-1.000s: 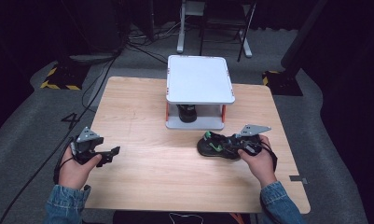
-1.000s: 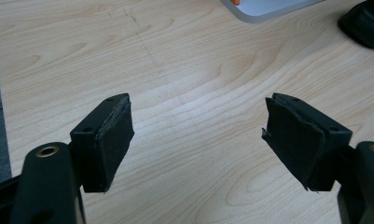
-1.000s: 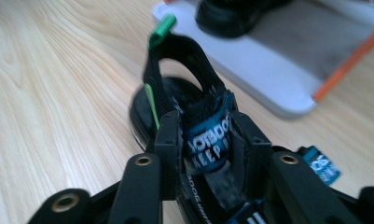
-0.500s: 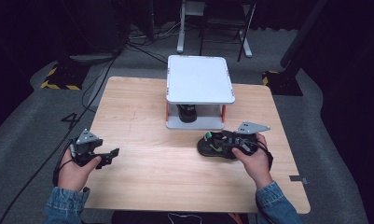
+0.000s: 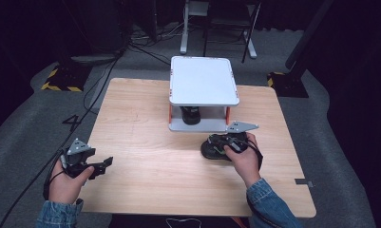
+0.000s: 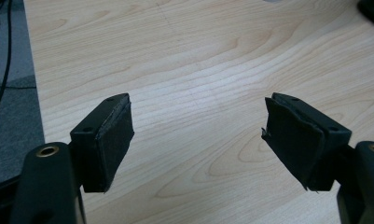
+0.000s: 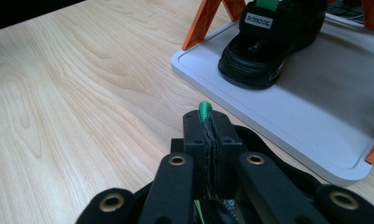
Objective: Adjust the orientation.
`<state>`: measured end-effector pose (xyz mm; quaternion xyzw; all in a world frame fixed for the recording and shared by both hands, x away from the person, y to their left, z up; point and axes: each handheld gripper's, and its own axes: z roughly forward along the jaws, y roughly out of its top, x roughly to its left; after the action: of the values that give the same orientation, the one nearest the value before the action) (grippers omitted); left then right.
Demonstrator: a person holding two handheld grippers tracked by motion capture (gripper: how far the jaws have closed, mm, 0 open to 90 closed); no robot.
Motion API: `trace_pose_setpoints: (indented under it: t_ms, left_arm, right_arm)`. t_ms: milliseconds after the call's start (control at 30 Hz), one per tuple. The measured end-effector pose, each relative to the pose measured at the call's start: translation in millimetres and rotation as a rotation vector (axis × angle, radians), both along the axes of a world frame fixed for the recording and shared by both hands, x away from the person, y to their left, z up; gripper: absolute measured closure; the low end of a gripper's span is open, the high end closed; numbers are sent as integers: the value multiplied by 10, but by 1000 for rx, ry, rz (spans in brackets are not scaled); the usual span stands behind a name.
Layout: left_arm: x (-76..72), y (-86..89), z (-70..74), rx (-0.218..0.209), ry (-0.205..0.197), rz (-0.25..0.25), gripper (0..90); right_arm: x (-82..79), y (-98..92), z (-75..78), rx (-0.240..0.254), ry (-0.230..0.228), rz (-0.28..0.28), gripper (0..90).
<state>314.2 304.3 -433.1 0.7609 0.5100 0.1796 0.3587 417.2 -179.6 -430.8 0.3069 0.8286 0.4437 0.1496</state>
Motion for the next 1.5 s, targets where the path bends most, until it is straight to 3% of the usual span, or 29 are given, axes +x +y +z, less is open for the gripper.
trace_pose_setpoints:
  t_ms: [100,233,367,567,800,867,900,1000,1067,1100,1133,1233,1300,1367,1433,1500]
  left_arm:
    - [22,-27,13,-8,-1,-6,237]
    - [110,-100,28,-6,-6,-27,237]
    - [234,-225,27,-9,-6,-66,237]
    - [459,-453,54,-13,-13,-133,235]
    - [603,-614,69,-9,-21,-175,232]
    - [636,-652,64,-11,-23,-184,232]
    - [662,-673,58,-8,-18,-196,232]
    - [680,-695,47,-8,-17,-198,232]
    - [687,-717,53,-9,-15,-202,231]
    - [687,-717,53,-9,-15,-202,231]
    - [683,-718,66,-7,-23,-207,231]
    - [672,-707,78,-11,-22,-206,231]
    - [668,-690,79,-13,-25,-195,231]
    - [671,-681,72,-13,-24,-190,231]
    - [678,-684,61,-7,-20,-194,231]
    - [678,-706,53,-9,-14,-197,231]
  right_arm:
    - [-95,-9,109,-40,-16,29,883]
    - [-200,-111,232,-29,-17,40,883]
    - [-396,-353,389,-34,27,60,881]
    - [-623,-658,465,-43,55,18,880]
    - [-730,-964,457,-15,90,-26,878]
    - [-747,-1066,433,-5,115,-29,877]
    - [-758,-1136,402,-16,166,-13,876]
    - [-774,-1160,359,-21,198,0,875]
    - [-773,-1115,271,-45,242,51,875]
    - [-773,-1115,271,-45,242,51,875]
    - [-761,-1073,219,-70,284,76,872]
    - [-755,-1058,192,-72,302,95,865]
    - [-758,-1067,204,-69,300,105,820]
    - [-759,-1066,217,-65,284,109,653]
    - [-764,-1060,255,-22,259,77,556]
    - [-757,-1065,270,-21,208,28,506]
